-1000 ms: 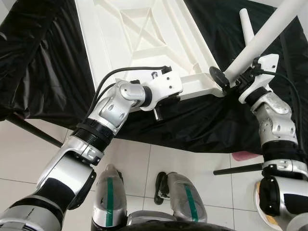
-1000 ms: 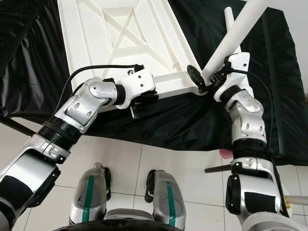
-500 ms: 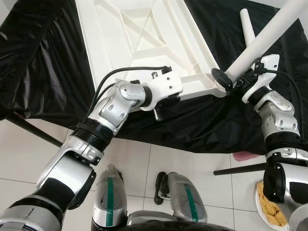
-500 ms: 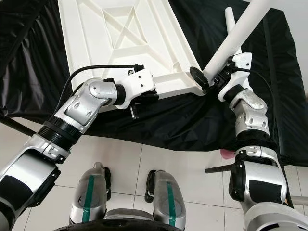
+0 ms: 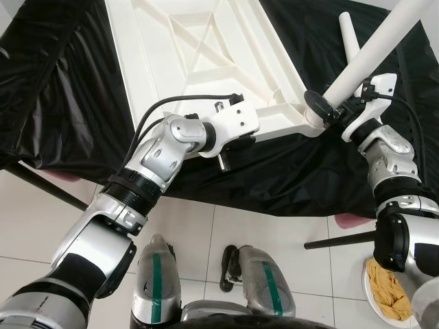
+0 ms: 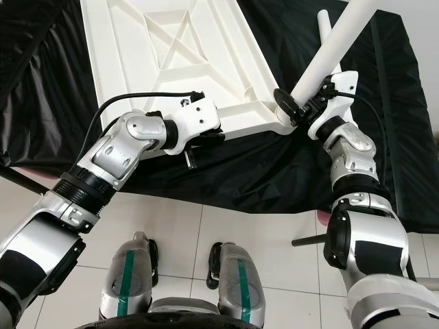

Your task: Building children table

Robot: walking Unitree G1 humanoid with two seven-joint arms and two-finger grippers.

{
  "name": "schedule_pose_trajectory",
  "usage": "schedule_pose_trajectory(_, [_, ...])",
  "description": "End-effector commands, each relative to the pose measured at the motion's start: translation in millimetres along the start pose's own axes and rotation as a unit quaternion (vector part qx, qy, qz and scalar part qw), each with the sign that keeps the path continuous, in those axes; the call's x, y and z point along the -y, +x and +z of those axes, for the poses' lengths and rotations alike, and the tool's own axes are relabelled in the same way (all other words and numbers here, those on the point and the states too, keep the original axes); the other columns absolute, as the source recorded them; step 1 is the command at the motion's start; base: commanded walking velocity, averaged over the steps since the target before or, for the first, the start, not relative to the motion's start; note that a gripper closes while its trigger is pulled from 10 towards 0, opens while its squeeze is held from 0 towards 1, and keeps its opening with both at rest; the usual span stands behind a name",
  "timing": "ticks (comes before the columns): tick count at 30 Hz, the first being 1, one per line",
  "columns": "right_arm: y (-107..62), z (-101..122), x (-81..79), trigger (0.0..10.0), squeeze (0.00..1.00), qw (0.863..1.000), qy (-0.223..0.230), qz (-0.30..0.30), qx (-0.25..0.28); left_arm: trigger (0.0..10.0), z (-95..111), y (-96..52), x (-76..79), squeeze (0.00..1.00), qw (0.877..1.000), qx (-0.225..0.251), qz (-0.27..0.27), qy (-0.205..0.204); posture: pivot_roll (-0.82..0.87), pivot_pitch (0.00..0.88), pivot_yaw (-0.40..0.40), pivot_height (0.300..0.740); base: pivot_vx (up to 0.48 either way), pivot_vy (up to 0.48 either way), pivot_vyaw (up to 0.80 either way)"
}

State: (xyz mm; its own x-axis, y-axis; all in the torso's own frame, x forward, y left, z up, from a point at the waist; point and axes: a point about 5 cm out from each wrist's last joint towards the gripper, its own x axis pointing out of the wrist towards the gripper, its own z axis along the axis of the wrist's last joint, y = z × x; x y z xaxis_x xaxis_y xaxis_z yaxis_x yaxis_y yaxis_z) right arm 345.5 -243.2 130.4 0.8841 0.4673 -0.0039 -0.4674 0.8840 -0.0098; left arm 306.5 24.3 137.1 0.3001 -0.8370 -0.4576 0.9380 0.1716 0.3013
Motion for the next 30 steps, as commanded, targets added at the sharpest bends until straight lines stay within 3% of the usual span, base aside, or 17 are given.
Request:
schedule_pose_trajectory(1, [-3.0, -5.4, 1.8, 0.0, 0.0, 1.0, 0.003, -0.004, -0.016, 10.0, 6.8, 1.3, 1.2, 0.0, 1.0, 0.006, -0.015, 0.014, 0.1, 0.007, -0.054, 0.74, 0.0, 0.0, 0.0])
schedule_pose_trajectory(3, [-3.7, -6.5, 1.5, 0.0, 0.0, 1.0, 0.004, -0.002, -0.017, 10.0, 6.5, 1.3, 1.5, 0.0, 1.0, 0.006, -0.015, 0.013, 0.1, 0.011, -0.053, 0.74, 0.0, 0.0, 0.0])
schedule_pose_trajectory(4, [-4.1, -7.7, 1.5, 0.7, 0.0, 1.0, 0.005, -0.002, -0.02, 10.0, 6.4, 1.5, 1.7, 0.0, 1.0, 0.006, -0.015, 0.013, 0.1, 0.011, -0.054, 0.74, 0.0, 0.0, 0.0])
schedule_pose_trajectory(5, [-4.1, -7.7, 1.5, 0.7, 0.0, 1.0, 0.005, -0.002, -0.02, 10.0, 6.4, 1.5, 1.7, 0.0, 1.0, 0.006, -0.015, 0.013, 0.1, 0.011, -0.054, 0.74, 0.0, 0.0, 0.0])
schedule_pose_trajectory(6, [-4.5, -8.6, 1.5, 10.0, 0.0, 1.0, 0.005, -0.003, -0.024, 10.0, 6.5, 1.6, 1.8, 0.0, 1.0, 0.007, -0.015, 0.012, 0.1, 0.011, -0.054, 0.74, 0.0, 0.0, 0.0])
schedule_pose_trajectory(11, [-3.9, -8.8, 0.3, 10.0, 0.0, 1.0, 0.011, -0.008, -0.022, 10.0, 6.9, 2.2, 2.6, 0.0, 1.0, 0.009, -0.017, 0.011, 0.09, 0.018, -0.059, 0.74, 0.0, 0.0, 0.0])
schedule_pose_trajectory(20, [5.2, -3.9, 0.4, 10.0, 0.0, 0.993, 0.018, -0.114, -0.005, 10.0, 7.5, 4.7, 6.2, 0.0, 1.0, 0.012, -0.022, 0.009, 0.08, 0.026, -0.062, 0.74, 0.0, 0.0, 0.0])
schedule_pose_trajectory(30, [20.8, 0.4, -18.3, 10.0, 0.0, 0.983, 0.041, -0.178, 0.013, 10.0, 9.3, 7.5, 8.1, 0.0, 1.0, 0.016, -0.025, 0.008, 0.07, 0.03, -0.066, 0.74, 0.0, 0.0, 0.0])
